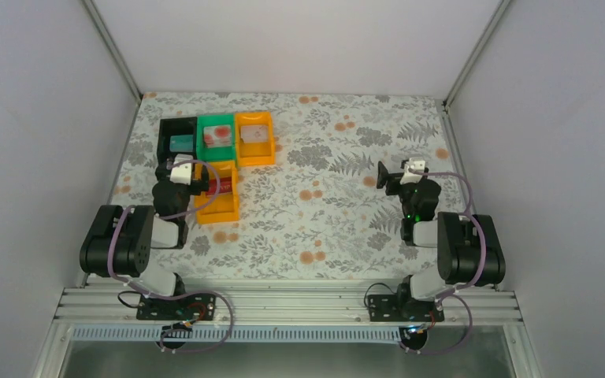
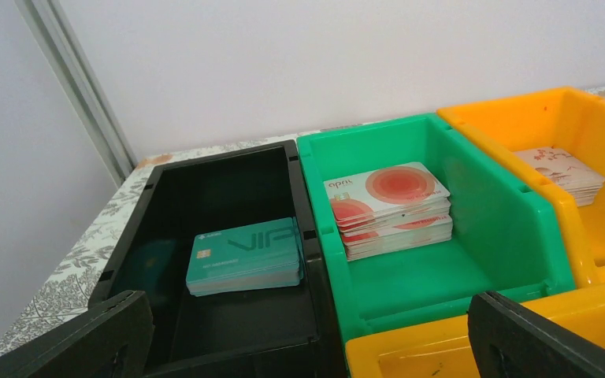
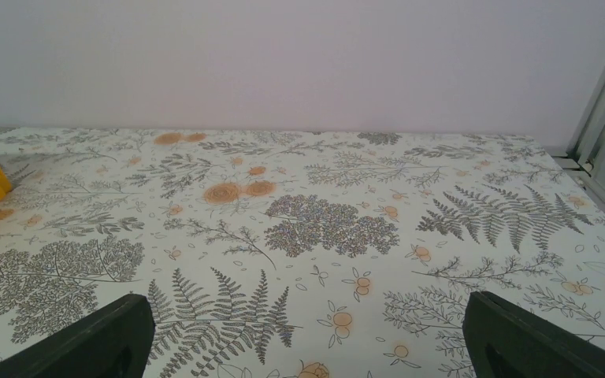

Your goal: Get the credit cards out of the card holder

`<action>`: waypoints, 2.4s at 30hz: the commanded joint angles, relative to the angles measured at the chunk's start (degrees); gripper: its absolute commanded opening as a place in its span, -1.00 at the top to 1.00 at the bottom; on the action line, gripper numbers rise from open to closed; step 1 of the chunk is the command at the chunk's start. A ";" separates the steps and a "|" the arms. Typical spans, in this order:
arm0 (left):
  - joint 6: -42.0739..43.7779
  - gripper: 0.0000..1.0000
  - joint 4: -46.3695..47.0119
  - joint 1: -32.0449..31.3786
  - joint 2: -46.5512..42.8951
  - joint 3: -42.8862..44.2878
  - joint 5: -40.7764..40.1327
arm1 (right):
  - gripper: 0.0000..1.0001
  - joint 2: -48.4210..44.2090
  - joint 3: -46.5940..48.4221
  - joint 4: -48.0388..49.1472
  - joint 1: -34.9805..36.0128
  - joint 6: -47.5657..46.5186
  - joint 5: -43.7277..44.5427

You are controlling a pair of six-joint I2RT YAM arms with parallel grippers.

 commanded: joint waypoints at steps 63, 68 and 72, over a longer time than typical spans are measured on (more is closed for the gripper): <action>39.60 -0.34 -110.01 46.26 -2.56 29.83 17.15 | -0.98 -28.24 33.24 -63.43 7.82 14.83 -21.07; 40.79 -0.48 -114.46 47.26 -4.98 34.85 16.38 | -0.99 -26.22 34.60 -63.71 9.43 14.63 -21.36; 41.32 -0.63 -116.79 47.51 -5.72 36.30 16.06 | -0.99 -25.39 35.27 -64.51 10.85 13.54 -20.92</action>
